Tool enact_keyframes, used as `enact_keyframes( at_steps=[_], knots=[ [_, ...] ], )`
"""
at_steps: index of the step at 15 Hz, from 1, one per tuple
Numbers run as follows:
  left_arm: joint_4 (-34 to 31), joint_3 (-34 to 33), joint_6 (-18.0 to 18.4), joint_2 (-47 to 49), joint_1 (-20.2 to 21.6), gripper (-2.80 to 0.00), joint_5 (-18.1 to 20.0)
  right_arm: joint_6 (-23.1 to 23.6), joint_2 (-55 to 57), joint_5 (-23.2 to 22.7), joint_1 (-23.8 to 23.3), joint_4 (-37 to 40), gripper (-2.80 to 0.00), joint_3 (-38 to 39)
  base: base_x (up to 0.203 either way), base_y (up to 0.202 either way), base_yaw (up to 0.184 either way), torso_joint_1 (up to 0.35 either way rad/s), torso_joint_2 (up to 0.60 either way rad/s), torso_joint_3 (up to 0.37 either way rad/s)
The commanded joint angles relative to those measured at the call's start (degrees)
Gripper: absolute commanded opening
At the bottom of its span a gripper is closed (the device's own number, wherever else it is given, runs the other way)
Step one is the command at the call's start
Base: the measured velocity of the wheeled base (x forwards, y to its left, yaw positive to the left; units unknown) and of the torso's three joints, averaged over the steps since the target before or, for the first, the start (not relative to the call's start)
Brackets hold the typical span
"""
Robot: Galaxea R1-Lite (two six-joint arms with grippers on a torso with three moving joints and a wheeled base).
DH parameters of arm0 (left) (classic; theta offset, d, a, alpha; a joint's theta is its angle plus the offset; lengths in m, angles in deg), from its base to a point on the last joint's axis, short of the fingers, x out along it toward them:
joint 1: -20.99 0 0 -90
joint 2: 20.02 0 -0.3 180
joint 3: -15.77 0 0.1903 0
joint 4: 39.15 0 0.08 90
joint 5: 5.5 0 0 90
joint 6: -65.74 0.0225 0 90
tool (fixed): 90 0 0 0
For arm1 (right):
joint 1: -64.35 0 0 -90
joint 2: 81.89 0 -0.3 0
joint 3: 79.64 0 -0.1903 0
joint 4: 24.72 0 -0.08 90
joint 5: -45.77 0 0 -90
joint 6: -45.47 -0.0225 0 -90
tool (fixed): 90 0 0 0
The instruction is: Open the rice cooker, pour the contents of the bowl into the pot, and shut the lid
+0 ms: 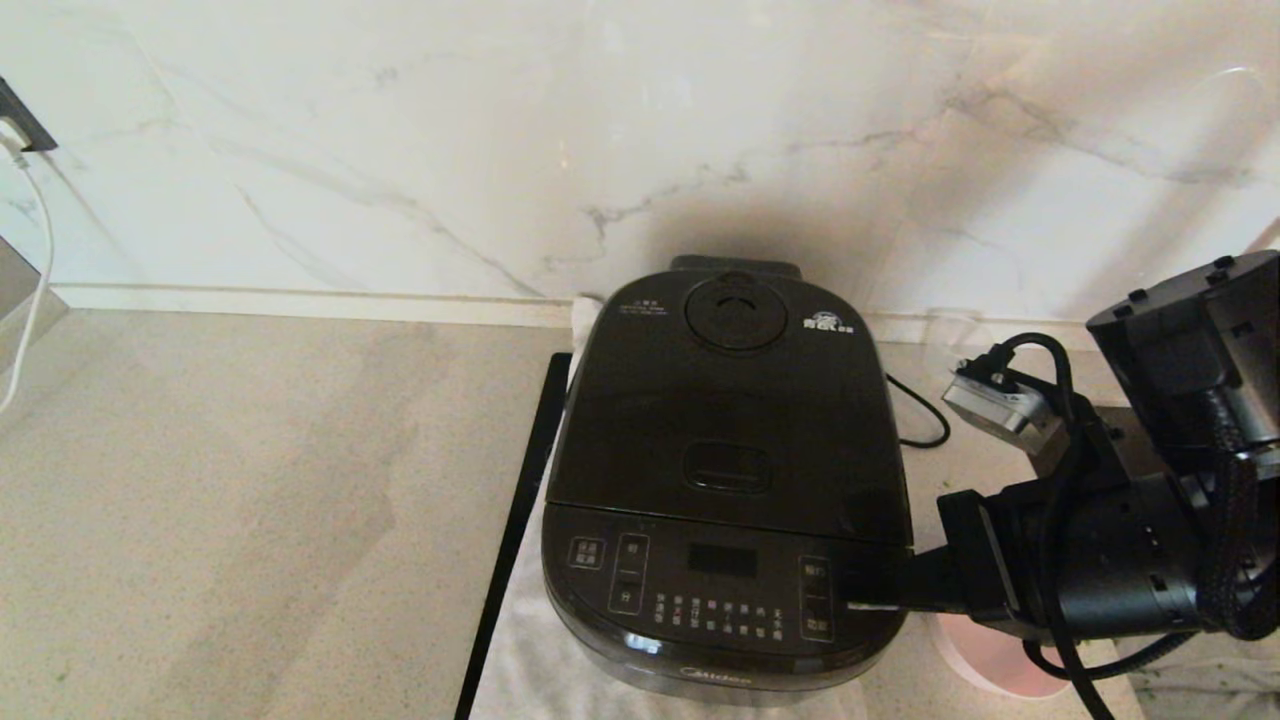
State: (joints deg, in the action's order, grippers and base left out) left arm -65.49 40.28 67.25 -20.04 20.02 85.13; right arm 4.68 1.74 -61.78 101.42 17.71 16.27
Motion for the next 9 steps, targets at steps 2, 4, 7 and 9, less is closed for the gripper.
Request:
enact_keyframes(
  at_steps=[2, 4, 7, 9],
  knots=[
    [-0.01, 0.00, -0.02, -0.06, 0.00, -2.80, -0.02, -0.30, 0.87, -0.29, 0.02, -0.87, -2.80, 0.34, 0.000, 0.000, 0.000, 0.000, 0.00, 0.000],
    [-0.01, 0.00, -0.02, -0.06, 0.00, -2.80, -0.02, -0.34, 0.83, -0.29, -0.07, -0.87, -2.80, 0.54, 0.000, 0.000, 0.000, 0.000, 0.00, 0.000],
    [-0.01, 0.00, -0.02, -0.03, 0.00, -2.80, -0.02, -0.34, 0.83, -0.38, -0.42, -0.87, -2.80, 0.69, 0.000, 0.000, 0.000, 0.000, 0.00, 0.000],
    [-0.01, 0.00, -0.02, -0.06, 0.00, -2.80, 0.07, -0.34, 0.84, -0.45, -0.77, -0.87, -2.80, 0.78, 0.000, 0.000, 0.000, 0.000, 0.00, 0.000]
  ],
)
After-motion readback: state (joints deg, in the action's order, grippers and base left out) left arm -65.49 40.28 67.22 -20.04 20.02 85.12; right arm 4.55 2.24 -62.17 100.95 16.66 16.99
